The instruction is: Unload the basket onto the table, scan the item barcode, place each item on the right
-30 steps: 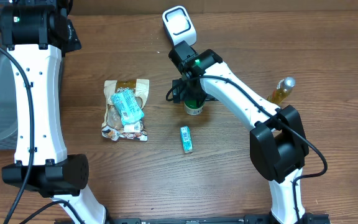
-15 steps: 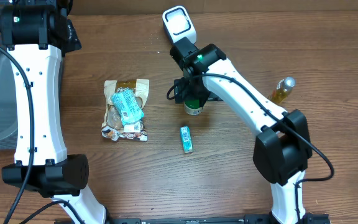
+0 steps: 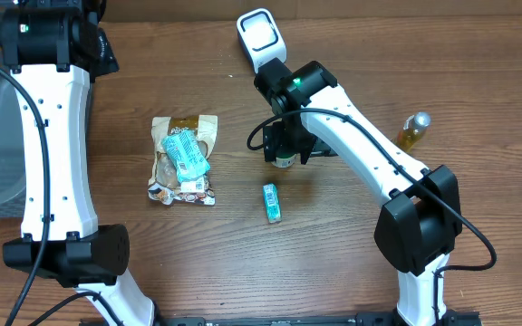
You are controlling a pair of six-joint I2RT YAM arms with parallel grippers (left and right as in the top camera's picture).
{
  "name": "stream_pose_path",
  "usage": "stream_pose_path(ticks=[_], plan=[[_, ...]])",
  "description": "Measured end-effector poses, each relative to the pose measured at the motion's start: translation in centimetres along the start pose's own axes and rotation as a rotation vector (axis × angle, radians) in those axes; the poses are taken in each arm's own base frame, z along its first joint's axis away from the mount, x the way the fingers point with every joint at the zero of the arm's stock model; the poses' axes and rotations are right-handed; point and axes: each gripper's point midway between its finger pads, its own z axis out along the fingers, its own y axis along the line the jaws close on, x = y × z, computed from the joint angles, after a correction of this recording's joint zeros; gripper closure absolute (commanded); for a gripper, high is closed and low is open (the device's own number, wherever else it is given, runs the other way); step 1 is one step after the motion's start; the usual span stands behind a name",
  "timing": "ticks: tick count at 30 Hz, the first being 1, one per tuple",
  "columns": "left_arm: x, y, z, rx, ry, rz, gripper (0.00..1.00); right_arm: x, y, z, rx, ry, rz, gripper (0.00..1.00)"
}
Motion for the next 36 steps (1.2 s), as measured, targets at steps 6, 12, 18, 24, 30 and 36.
stream_pose_path(ticks=[6,12,18,24,30,36], plan=[[0.0,0.0,0.0,0.000,0.000,0.001,0.01,-0.6,0.4,0.0,-0.015,-0.025,0.003,0.00],[0.0,0.0,0.0,0.000,0.000,0.000,0.00,-1.9,1.1,-0.1,-0.046,-0.076,0.008,0.00],[0.0,0.0,0.0,0.000,0.000,0.000,0.01,-2.3,1.3,-0.1,-0.055,-0.092,0.010,0.00],[0.0,0.0,0.0,0.000,0.000,0.000,0.00,-2.7,1.6,-0.2,-0.065,-0.108,0.012,0.00],[0.0,0.0,0.0,0.000,0.000,0.000,0.00,-3.1,1.8,-0.3,-0.075,-0.125,0.014,0.00],[0.0,0.0,0.0,0.001,0.000,0.000,0.00,-3.2,1.9,-0.3,-0.078,-0.129,0.014,0.00]])
